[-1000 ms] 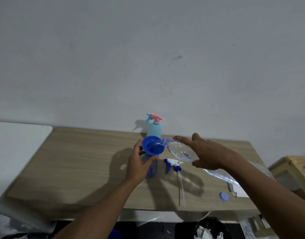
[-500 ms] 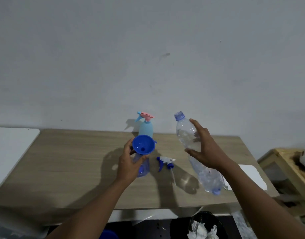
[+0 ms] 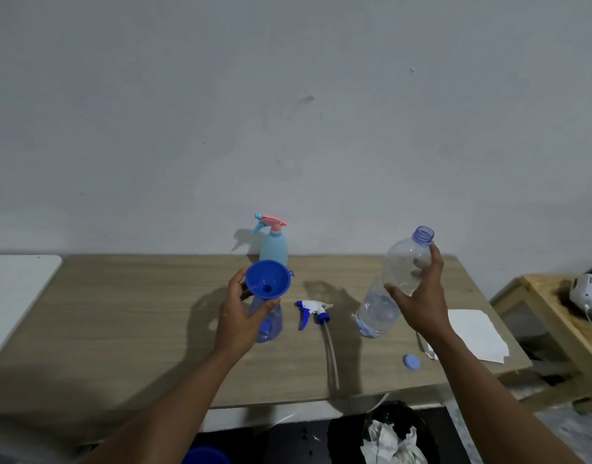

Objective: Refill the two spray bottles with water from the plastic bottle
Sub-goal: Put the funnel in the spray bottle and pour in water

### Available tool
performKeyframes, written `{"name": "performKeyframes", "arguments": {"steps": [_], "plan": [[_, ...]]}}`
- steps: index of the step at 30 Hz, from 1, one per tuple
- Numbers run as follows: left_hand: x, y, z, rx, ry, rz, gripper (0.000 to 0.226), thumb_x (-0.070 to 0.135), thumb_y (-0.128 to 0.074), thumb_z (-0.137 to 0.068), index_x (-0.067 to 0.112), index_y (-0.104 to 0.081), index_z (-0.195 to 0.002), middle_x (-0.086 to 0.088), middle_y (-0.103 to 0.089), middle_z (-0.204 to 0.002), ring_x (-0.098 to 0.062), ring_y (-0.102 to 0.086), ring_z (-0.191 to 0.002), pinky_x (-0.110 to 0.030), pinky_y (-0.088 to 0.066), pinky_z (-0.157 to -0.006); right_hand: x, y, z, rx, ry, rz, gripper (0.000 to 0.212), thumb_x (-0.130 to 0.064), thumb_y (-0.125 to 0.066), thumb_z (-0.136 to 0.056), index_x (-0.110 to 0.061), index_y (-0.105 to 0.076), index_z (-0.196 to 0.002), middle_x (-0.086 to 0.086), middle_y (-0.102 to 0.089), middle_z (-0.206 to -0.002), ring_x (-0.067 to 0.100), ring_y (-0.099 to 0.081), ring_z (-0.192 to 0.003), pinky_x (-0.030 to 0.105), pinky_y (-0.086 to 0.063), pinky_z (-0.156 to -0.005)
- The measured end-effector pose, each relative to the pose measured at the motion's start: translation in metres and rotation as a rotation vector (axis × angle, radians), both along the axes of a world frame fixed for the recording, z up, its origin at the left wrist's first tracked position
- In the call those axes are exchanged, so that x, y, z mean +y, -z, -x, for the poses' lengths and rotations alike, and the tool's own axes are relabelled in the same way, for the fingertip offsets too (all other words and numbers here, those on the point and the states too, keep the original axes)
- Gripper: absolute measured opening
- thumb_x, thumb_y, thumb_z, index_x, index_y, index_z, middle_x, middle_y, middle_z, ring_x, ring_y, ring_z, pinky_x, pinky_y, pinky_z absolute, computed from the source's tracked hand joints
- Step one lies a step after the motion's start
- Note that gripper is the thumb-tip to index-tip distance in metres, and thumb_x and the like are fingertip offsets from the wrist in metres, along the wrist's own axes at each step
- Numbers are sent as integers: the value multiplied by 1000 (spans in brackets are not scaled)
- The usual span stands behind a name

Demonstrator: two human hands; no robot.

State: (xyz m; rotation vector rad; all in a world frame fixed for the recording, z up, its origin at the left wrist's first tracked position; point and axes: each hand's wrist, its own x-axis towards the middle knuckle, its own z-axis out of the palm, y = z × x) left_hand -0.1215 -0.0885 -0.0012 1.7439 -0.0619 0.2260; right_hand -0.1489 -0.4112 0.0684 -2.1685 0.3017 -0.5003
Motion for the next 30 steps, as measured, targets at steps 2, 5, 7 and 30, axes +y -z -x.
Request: {"name": "performKeyframes", "arguments": {"steps": [2,5,7,30], "plan": [[0,0,0,-3,-1,-2,75,20,-86,-75,28,-46,-138,16,-60,-126,-2,-59,-114,-2,-44,-86,-1,2,2,-6,6,0,115,-11,-86,-76,-38,-6,-155,1,-44,-146,20,-52,-120,48,-52,-98],[1,0,0,-3,-2,4,75,19,-86,-75,28,-46,-137,14,-60,-127,-5,-59,-115,-3,-44,-87,-1,7,3,-16,37,-17,117,-14,-87,-75,-41,-5,-155,2,-42,-150,18,-52,-124,50,-52,-99],[1,0,0,4,1,1,75,19,-86,-75,30,-45,-137,15,-60,-127,-4,-58,-115,-4,-44,-87,-1,10,4,-25,47,-45,117,-14,-87,-75,-41,-6,-155,2,-41,-151,18,-51,-126,49,-52,-100],[19,83,33,154,66,-46,79,8,-83,-78,42,-42,-136,13,-49,-140,-8,-54,-126,-31,-58,-88,133,18,-20,69,-388,-129,81,-39,-83,-78,-30,-39,-145,-11,-47,-139,-1,-52,-121,18,-49,-90]]}}
